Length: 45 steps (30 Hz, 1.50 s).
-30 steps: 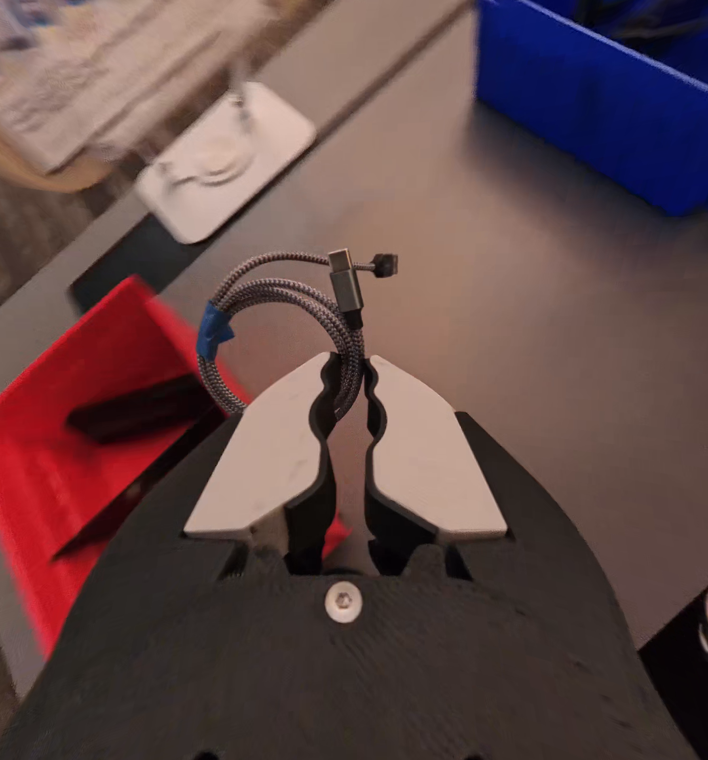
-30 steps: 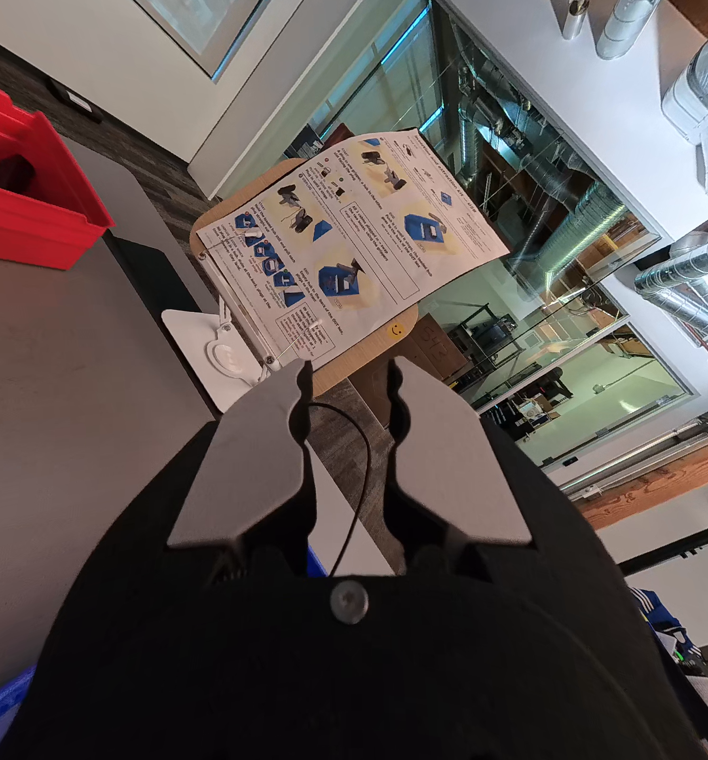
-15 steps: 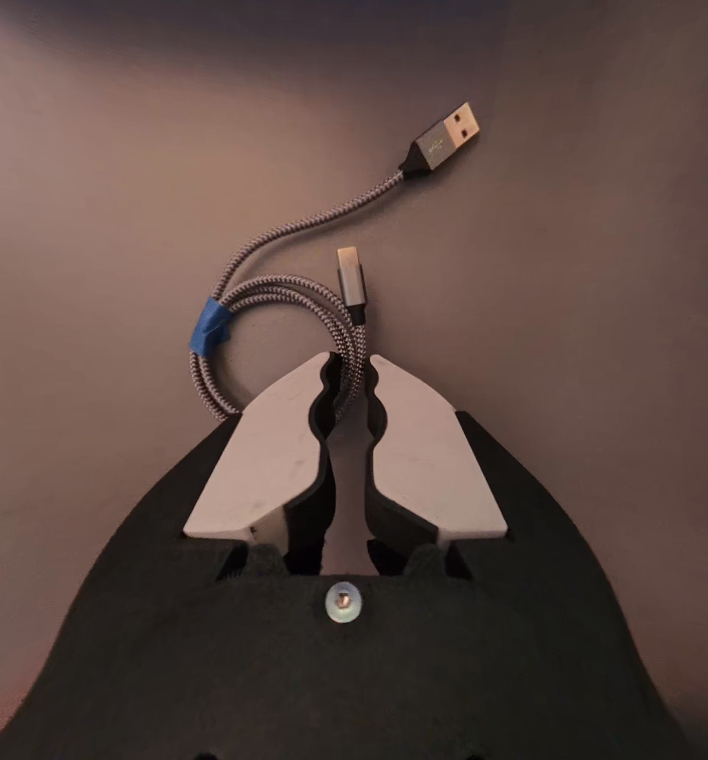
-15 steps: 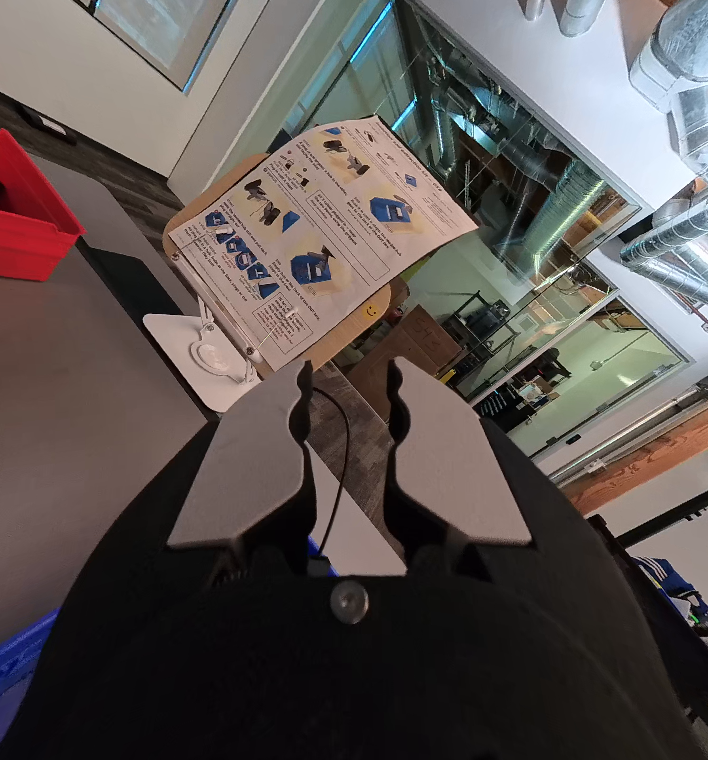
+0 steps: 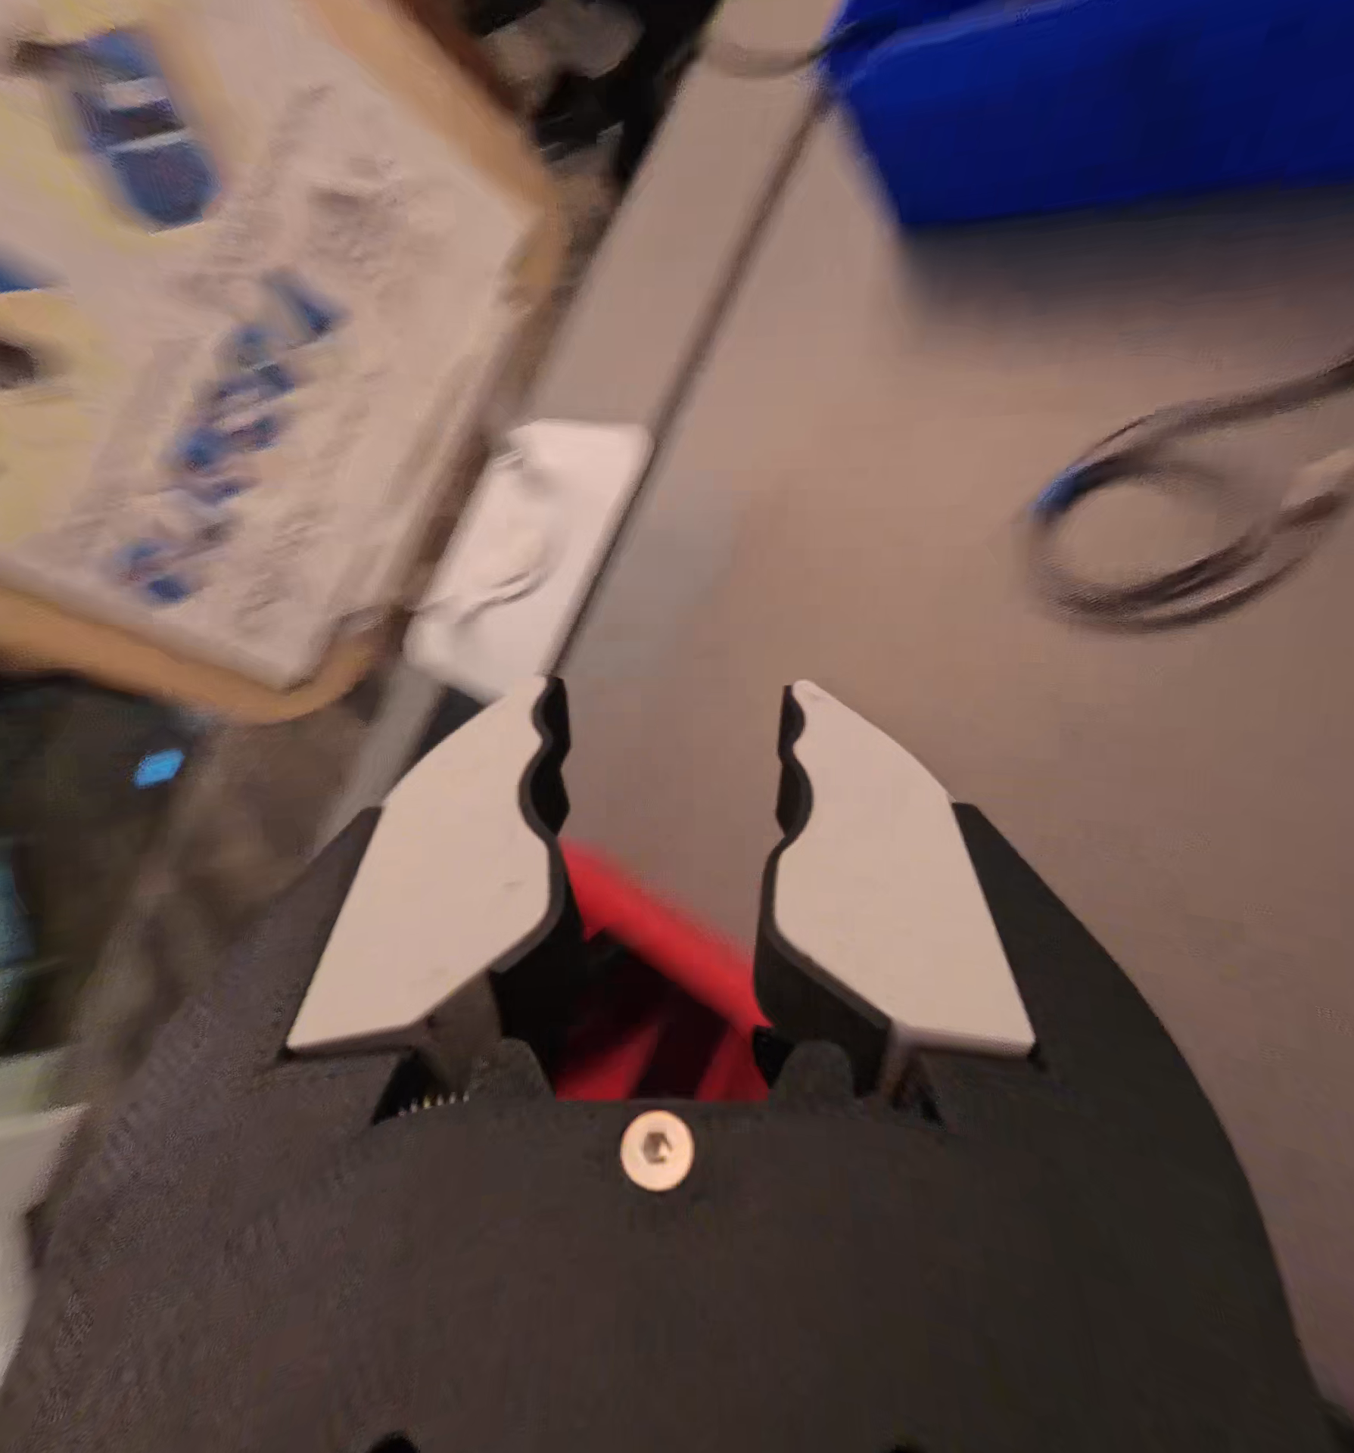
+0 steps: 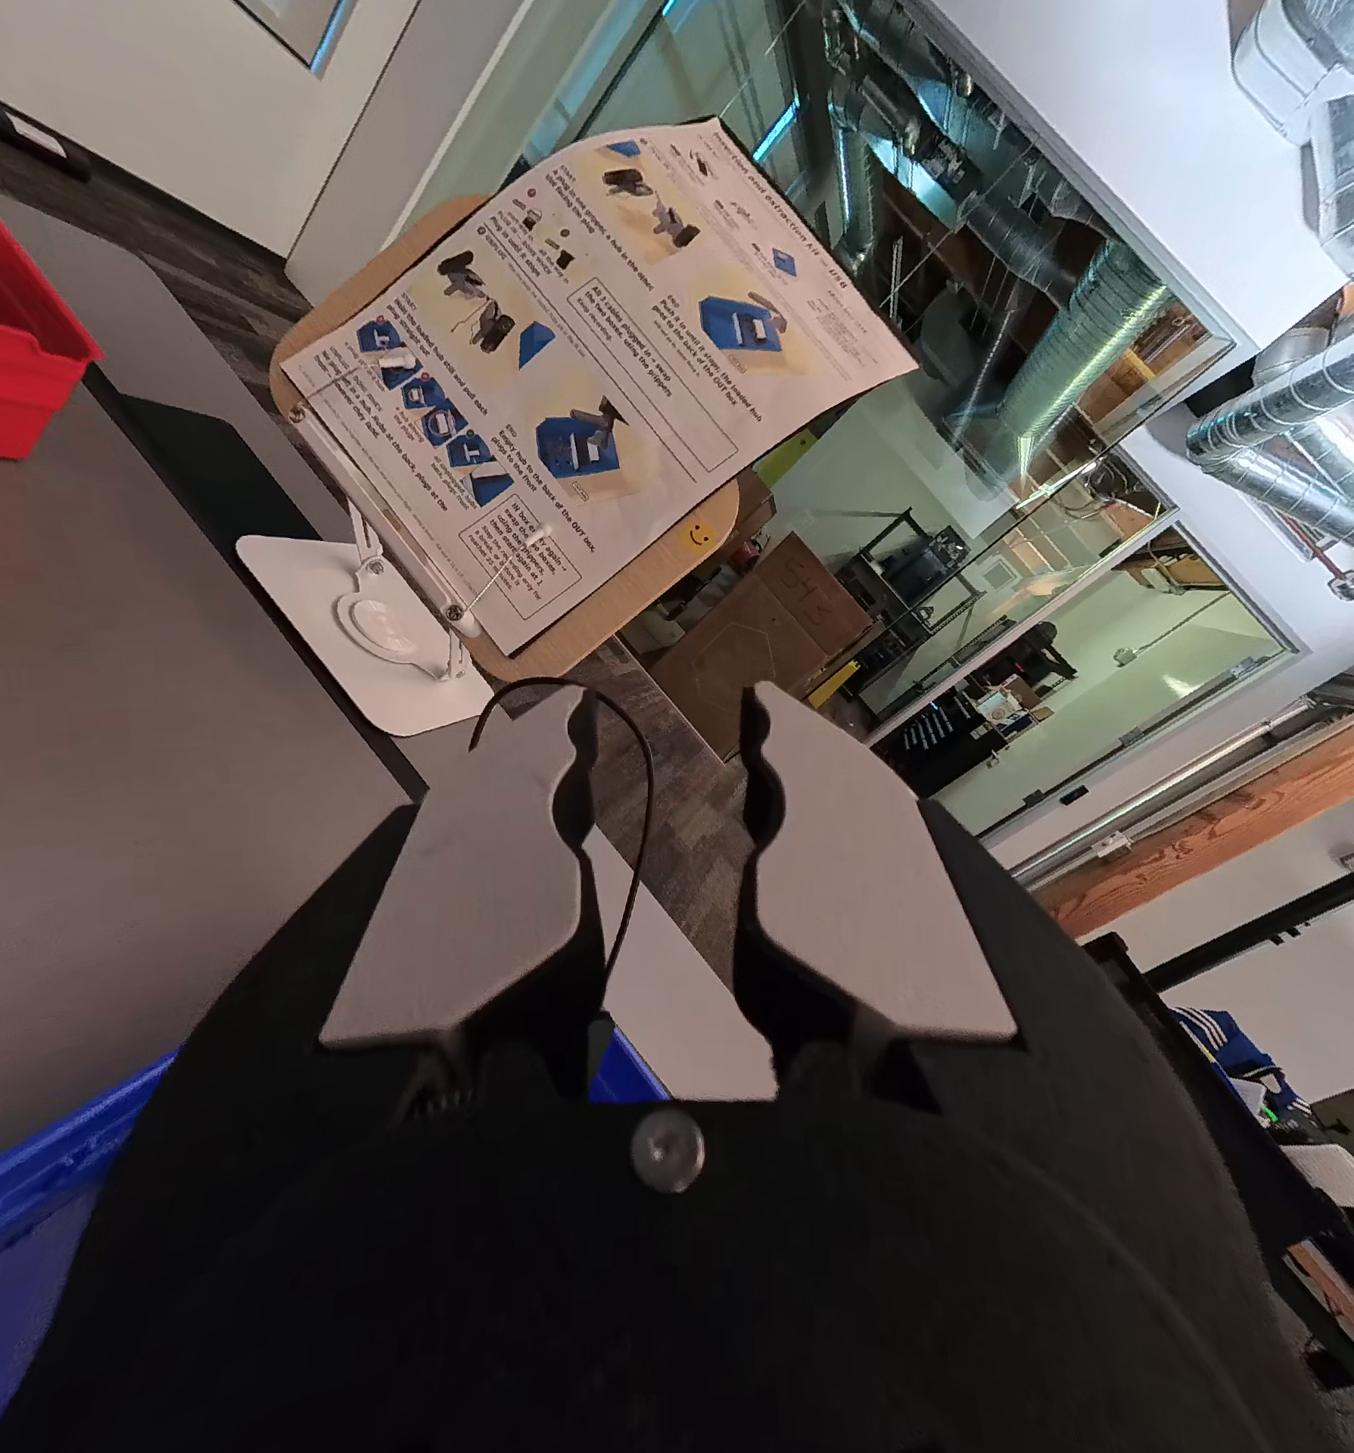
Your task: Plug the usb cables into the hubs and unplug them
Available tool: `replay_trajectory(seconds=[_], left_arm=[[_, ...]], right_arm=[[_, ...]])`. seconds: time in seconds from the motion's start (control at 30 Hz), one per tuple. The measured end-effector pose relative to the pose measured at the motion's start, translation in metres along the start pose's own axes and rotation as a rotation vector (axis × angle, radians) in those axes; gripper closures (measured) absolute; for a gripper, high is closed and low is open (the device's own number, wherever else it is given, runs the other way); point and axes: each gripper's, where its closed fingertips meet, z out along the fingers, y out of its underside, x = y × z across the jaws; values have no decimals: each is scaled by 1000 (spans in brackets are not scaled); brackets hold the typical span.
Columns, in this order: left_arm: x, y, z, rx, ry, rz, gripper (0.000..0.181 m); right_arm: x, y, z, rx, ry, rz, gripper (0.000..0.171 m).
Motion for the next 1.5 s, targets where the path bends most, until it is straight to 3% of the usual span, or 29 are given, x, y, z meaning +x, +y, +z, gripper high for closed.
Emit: replay_trajectory(seconds=[0.07,0.17,0.23,0.43,0.5,0.63,0.73,0.87,1.0,1.17,1.27,1.33,1.5], left_arm=[[-53,54,-10,-194,-84,60,138],[-85,147,-11,-585,24,91,128],[-92,181,-9,-709,105,160,128],[-82,221,28,-775,337,351,132],[-85,231,39,-758,352,446,149],[-76,250,52,-760,451,523,131],[-74,264,60,-802,484,624,127],[-69,270,66,-802,540,630,129],[-72,276,47,-946,571,544,132],[-94,266,16,-1080,437,497,134],[-110,242,0,-1083,325,532,138],[-125,224,-13,-1122,232,553,152],[-150,193,-49,-1249,104,647,152]], right_arm=[[-1,2,3,-11,-2,-3,135],[-4,7,10,-39,-4,-19,135],[-7,13,15,-79,-8,-41,135],[-19,30,27,-181,-29,-109,135],[-21,34,30,-188,-35,-109,135],[-23,50,39,-240,-53,-119,135],[-32,63,50,-276,-90,-123,135],[-46,75,61,-325,-139,-158,135],[-55,77,66,-333,-163,-187,135],[-55,65,65,-274,-161,-168,136],[-52,57,61,-243,-154,-158,137],[-51,51,58,-221,-148,-158,137],[-42,34,45,-158,-120,-146,137]])
